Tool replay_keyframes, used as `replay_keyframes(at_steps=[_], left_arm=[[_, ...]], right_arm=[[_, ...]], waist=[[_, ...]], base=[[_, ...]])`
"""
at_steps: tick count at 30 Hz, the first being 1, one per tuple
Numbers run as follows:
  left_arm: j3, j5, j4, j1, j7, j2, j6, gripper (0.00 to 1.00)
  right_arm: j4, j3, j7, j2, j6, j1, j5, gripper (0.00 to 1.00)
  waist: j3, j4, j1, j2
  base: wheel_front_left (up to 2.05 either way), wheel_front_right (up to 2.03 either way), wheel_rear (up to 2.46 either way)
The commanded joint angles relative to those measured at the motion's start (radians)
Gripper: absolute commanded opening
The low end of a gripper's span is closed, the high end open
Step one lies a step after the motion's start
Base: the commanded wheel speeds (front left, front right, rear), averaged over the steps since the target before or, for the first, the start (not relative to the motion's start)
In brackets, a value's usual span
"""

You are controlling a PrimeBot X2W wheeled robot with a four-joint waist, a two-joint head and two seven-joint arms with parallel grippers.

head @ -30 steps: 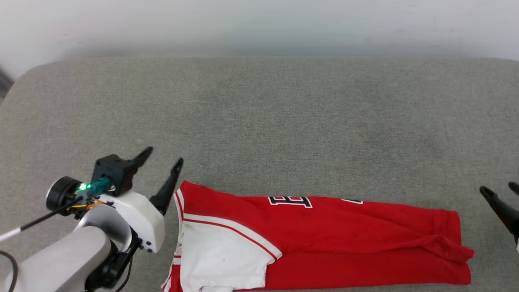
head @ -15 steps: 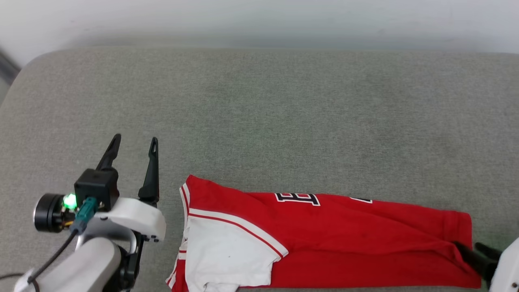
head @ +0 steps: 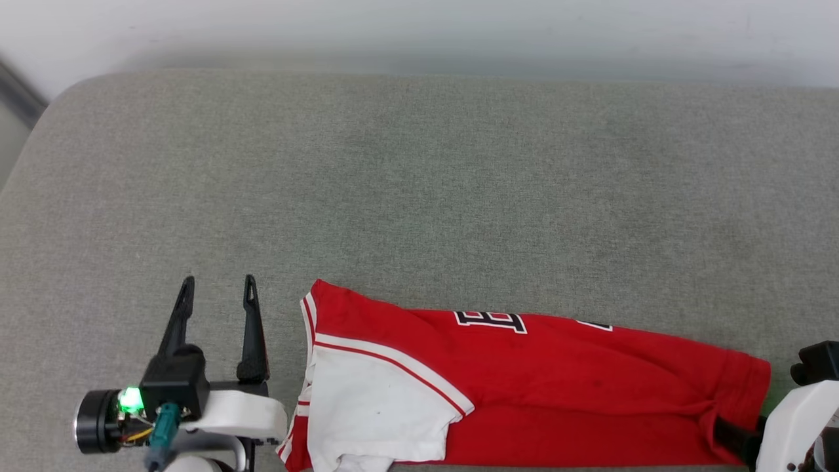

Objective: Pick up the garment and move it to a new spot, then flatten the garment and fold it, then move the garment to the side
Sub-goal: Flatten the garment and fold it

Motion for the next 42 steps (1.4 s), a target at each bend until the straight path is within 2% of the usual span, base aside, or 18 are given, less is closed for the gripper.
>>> replay_keyframes(at_steps=[1, 2, 3, 4, 5, 15, 22, 26, 30, 36, 40, 42], left_arm=[[0.010, 0.014, -0.005, 0.009, -0.007, -0.008, -0.003, 1.00], [0.025, 0.034, -0.007, 0.024, -0.007, -0.027, -0.010, 1.00], [0.044, 0.055, -0.011, 0.039, -0.007, -0.045, -0.013, 1.00], [0.061, 0.077, -0.019, 0.051, -0.007, -0.063, -0.015, 1.00], [0.076, 0.095, -0.024, 0.067, -0.007, -0.079, -0.022, 1.00], [0.183, 0.244, -0.042, 0.161, -0.006, -0.189, -0.088, 1.00], [0.211, 0.295, -0.031, 0.188, -0.005, -0.221, -0.140, 1.00], [0.225, 0.311, -0.026, 0.200, -0.005, -0.236, -0.160, 1.00], [0.239, 0.322, -0.021, 0.203, -0.005, -0.251, -0.173, 1.00], [0.255, 0.337, -0.019, 0.202, -0.005, -0.261, -0.193, 1.00], [0.261, 0.344, -0.017, 0.189, -0.005, -0.267, -0.206, 1.00], [0.264, 0.347, -0.016, 0.181, -0.005, -0.271, -0.214, 1.00]], right_arm=[[0.030, 0.063, 0.020, 0.069, 0.006, 0.023, 0.003, 1.00], [0.035, 0.070, 0.021, 0.070, 0.006, 0.017, 0.005, 0.59], [0.035, 0.075, 0.016, 0.067, 0.006, 0.011, 0.004, 0.29], [0.039, 0.077, 0.010, 0.062, 0.008, 0.004, 0.001, 0.11], [0.040, 0.077, 0.006, 0.056, 0.008, -0.002, 0.002, 0.00], [0.057, 0.011, -0.015, -0.076, 0.002, -0.056, 0.005, 0.00], [0.098, -0.049, 0.013, -0.183, 0.002, -0.067, -0.022, 0.00], [0.089, -0.054, 0.065, -0.217, 0.003, -0.061, -0.026, 0.00], [-0.015, -0.046, 0.141, -0.213, 0.003, -0.046, 0.035, 0.00], [-0.269, -0.008, 0.216, -0.166, 0.003, -0.049, 0.082, 0.00], [-0.401, 0.083, 0.273, -0.129, 0.003, -0.099, 0.050, 0.00], [-0.435, 0.149, 0.299, -0.090, 0.003, -0.140, 0.038, 0.00]], waist=[[-0.002, 0.002, 0.0001, -0.0001], [-0.004, 0.003, 0.0001, -0.0001], [-0.006, 0.004, 0.0001, -0.0001], [-0.009, 0.005, 0.0001, -0.0001], [-0.012, 0.005, 0.0001, -0.0001], [-0.053, 0.008, 0.0001, -0.0001], [-0.076, 0.007, 0.0001, -0.0001], [-0.082, 0.006, 0.0001, -0.0001], [-0.088, 0.005, 0.0001, -0.0001], [-0.086, 0.002, 0.0001, -0.0001], [-0.079, 0.003, 0.0001, -0.0001], [-0.071, 0.003, 0.0001, -0.0001]], base=[[0.00, 0.00, 0.00], [0.00, 0.00, 0.00], [0.00, 0.00, 0.00], [0.00, 0.00, 0.00], [0.00, 0.00, 0.00], [0.00, 0.00, 0.00], [0.00, 0.00, 0.00], [0.00, 0.00, 0.00], [0.00, 0.00, 0.00], [0.00, 0.00, 0.00], [0.00, 0.00, 0.00], [0.00, 0.00, 0.00]])
